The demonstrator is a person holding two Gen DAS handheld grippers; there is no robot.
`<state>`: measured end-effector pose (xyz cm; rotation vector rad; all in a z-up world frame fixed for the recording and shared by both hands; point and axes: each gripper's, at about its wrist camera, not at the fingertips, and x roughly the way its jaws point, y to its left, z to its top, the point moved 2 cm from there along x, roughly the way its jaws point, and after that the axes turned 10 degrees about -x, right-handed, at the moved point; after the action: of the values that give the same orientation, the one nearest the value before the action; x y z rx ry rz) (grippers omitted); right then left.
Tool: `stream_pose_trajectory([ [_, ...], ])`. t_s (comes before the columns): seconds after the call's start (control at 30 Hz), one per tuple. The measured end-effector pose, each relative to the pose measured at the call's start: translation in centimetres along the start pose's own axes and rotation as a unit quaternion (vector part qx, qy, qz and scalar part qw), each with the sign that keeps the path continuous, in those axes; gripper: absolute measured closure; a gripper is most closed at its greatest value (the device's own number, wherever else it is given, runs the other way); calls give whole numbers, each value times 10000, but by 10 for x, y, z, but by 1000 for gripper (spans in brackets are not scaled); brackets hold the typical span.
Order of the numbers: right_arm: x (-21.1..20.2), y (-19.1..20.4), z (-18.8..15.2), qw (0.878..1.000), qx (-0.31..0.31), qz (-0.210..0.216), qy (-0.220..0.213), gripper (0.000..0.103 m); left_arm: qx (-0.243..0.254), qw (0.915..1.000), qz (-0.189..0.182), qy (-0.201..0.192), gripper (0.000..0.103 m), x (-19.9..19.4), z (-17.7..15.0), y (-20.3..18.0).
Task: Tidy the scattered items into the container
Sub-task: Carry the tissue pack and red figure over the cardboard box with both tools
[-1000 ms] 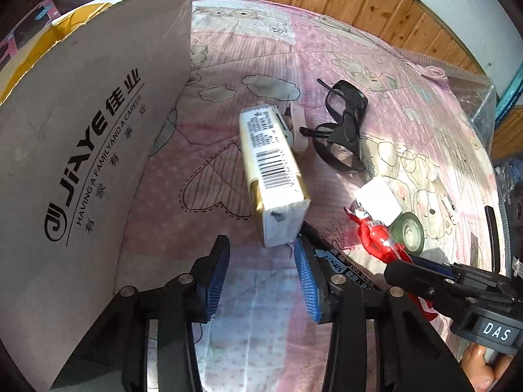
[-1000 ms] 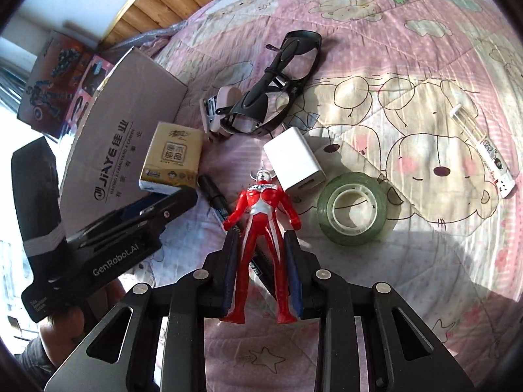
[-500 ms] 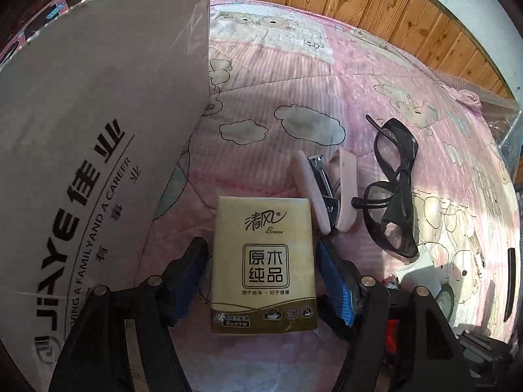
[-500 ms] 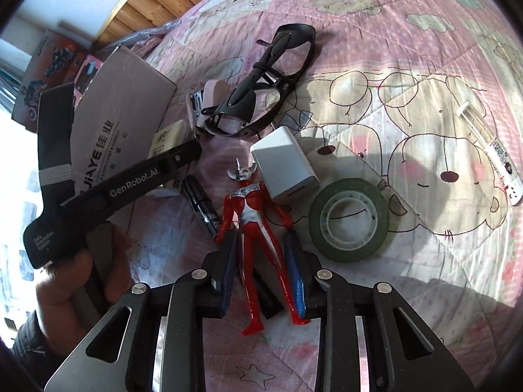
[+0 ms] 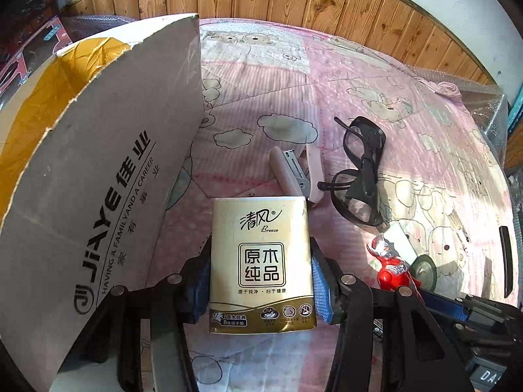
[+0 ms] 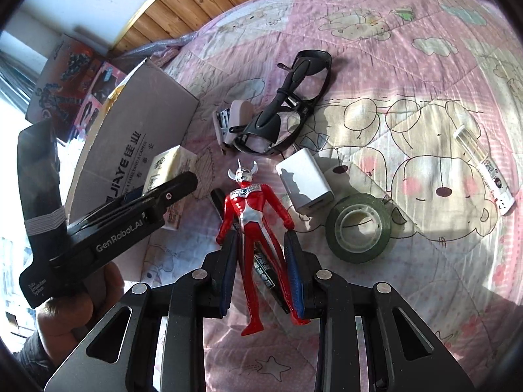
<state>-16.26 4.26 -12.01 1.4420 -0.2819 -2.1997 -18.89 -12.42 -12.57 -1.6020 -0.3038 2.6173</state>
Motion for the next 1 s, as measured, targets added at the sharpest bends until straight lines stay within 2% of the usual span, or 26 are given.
stream_pose_trajectory([
  [0.37, -7, 14, -7, 9996, -242, -117, -63, 73, 196, 9998, 1, -27, 51, -44, -21, -8],
  [0.67, -23, 38, -26, 9980, -517, -335, -161, 73, 202, 9996, -137, -105, 51, -79, -39, 1],
  [1.0, -37, 61, -48, 9971, -490, -531, -231, 73, 114, 9990, -366, -228, 51, -113, -52, 17],
])
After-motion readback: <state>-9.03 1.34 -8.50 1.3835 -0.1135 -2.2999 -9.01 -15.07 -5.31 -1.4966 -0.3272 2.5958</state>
